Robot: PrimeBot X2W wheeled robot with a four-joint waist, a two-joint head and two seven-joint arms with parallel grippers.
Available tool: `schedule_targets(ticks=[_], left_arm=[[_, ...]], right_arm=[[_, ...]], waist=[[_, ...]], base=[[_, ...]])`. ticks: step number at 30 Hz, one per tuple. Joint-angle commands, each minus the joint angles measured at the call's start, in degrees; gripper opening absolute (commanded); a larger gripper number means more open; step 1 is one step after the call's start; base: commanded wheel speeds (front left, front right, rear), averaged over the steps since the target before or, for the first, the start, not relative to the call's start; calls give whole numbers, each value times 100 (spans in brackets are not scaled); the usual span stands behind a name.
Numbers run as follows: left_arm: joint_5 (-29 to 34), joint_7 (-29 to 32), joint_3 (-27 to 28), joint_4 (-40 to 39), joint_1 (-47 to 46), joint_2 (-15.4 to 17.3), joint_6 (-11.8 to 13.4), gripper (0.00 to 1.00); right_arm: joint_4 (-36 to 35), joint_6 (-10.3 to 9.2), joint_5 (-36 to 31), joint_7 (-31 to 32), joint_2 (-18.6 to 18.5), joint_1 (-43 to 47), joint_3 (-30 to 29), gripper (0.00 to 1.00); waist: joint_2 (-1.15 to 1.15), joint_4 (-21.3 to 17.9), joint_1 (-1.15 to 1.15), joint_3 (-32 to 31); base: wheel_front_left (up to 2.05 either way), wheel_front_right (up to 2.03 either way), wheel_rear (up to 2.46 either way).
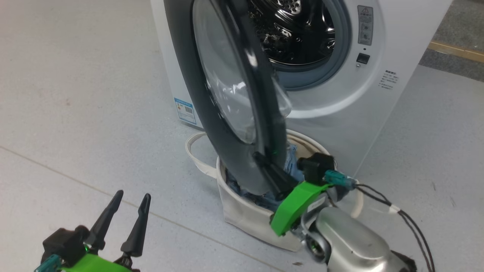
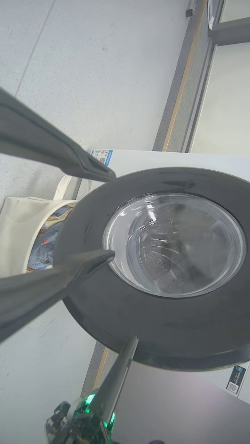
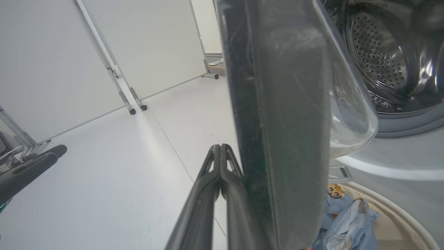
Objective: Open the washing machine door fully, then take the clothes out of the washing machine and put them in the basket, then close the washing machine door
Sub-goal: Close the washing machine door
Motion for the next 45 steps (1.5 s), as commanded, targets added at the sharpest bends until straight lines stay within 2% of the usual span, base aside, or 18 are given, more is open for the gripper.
schedule_targets(ticks=[1, 9, 16, 17, 26, 35, 40, 45], left_arm=[[-46, -50, 216, -144, -277, 120, -22, 100], [-74, -61, 108, -169, -378, 44, -30, 100], [-107, -94, 26, -130, -490, -90, -47, 100], [-107, -94, 26, -130, -490, -90, -47, 100], [-106, -122, -152, -66, -751, -268, -76, 100], [-121, -127, -173, -11, -826, -384, -87, 100], [-123, -127, -171, -41, -861, -373, -89, 100], [-114, -128, -121, -94, -898, -335, -89, 100]], right_arm=[[-21, -2, -49, -27, 90, -260, -197, 0], [841, -2, -590, -27, 91, -753, -1107, 0], [1532, -2, -1485, -27, 91, -1361, -2448, 0], [1532, -2, -1485, -27, 91, -1361, -2448, 0], [1633, -2, -3139, -27, -44, -1967, -4475, 0], [1563, -2, -4290, -27, -37, -2475, -6259, 0], [1507, -2, -4687, -27, 43, -2665, -6804, 0], [1664, -2, -4612, -27, 86, -2637, -6481, 0]], waist=[[0, 16, 0, 6], [0, 193, 0, 368], [0, 419, 0, 836], [0, 419, 0, 836], [0, 793, 0, 1348], [0, 1032, 0, 1409], [0, 987, 0, 1371], [0, 796, 0, 1303]], base=[[0, 0, 0], [0, 0, 0], [0, 0, 0], [0, 0, 0], [0, 0, 0], [0, 0, 0], [0, 0, 0], [0, 0, 0]])
